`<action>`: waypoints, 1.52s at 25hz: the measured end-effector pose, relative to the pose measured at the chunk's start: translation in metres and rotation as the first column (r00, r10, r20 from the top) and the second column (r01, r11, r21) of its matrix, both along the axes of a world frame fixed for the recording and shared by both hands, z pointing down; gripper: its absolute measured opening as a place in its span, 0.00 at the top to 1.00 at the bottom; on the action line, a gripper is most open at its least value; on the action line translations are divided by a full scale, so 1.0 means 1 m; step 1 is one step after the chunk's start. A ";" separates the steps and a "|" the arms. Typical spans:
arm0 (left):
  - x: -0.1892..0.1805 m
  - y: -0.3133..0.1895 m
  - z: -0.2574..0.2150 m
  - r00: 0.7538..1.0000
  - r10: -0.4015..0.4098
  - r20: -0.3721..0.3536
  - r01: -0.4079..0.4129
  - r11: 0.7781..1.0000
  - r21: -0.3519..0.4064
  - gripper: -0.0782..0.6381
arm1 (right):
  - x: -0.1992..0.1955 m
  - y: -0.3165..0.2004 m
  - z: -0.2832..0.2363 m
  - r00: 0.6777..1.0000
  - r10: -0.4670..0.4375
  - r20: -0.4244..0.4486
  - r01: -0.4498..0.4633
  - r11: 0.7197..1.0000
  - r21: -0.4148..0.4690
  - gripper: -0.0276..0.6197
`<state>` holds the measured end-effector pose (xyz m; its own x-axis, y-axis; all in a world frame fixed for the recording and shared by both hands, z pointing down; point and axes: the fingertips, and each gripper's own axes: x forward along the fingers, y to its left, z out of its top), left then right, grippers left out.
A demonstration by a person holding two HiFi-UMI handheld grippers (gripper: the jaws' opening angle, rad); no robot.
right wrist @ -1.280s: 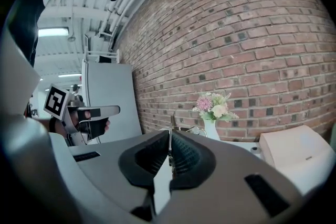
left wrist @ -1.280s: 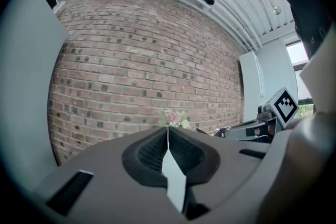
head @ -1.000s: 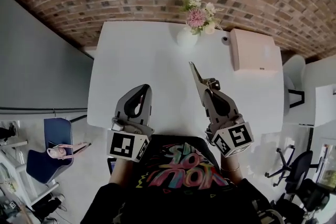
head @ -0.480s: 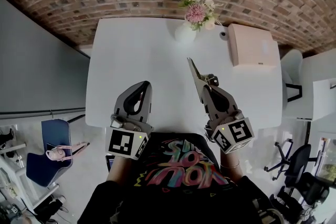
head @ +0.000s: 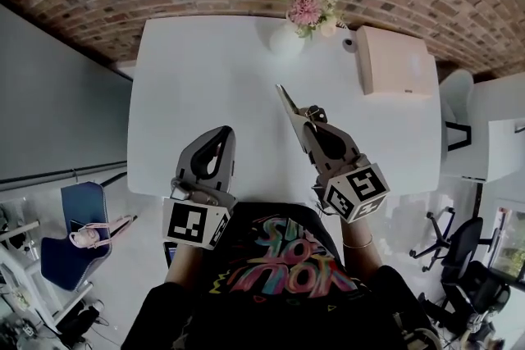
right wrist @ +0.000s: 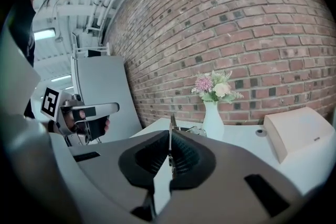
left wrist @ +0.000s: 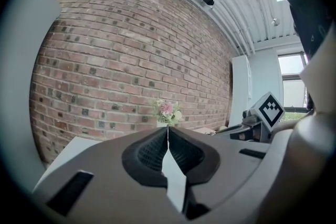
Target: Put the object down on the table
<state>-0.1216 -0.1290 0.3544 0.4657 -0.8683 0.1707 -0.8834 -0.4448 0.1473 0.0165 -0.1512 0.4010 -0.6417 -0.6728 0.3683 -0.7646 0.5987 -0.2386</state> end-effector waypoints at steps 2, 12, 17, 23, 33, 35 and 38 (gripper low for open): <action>0.002 -0.002 0.005 1.000 0.007 -0.002 -0.007 1.000 -0.010 0.85 | -0.002 -0.002 0.012 1.000 -0.013 -0.009 0.013 1.000 -0.026 0.93; 0.007 -0.005 0.024 1.000 0.025 -0.010 -0.025 0.998 -0.058 0.85 | -0.020 -0.002 0.073 0.997 -0.077 -0.018 0.074 0.985 -0.159 0.92; 0.010 -0.003 0.037 0.999 0.029 -0.018 -0.030 0.996 -0.082 0.85 | -0.033 0.000 0.101 0.994 -0.110 -0.013 0.105 0.972 -0.210 0.92; 0.013 -0.003 0.049 0.999 0.033 -0.023 -0.035 0.994 -0.104 0.85 | -0.043 0.000 0.129 0.993 -0.114 0.017 0.114 0.956 -0.269 0.92; 0.010 -0.001 0.061 0.999 0.025 -0.028 -0.028 0.993 -0.116 0.85 | -0.055 0.004 0.163 0.991 -0.082 0.101 0.113 0.930 -0.350 0.92; 0.009 -0.003 0.061 0.999 0.010 -0.041 -0.015 0.993 -0.117 0.85 | -0.056 0.005 0.167 0.990 -0.076 0.118 0.113 0.928 -0.355 0.92; 0.012 -0.004 0.063 0.999 0.016 -0.039 -0.020 0.992 -0.123 0.85 | -0.056 0.006 0.173 0.988 -0.070 0.138 0.117 0.923 -0.366 0.92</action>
<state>-0.1096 -0.1326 0.4177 0.4891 -0.8333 0.2576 -0.8682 -0.4369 0.2353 -0.0394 -0.1449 0.5736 -0.7497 -0.4368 0.4972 -0.6615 0.5161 -0.5441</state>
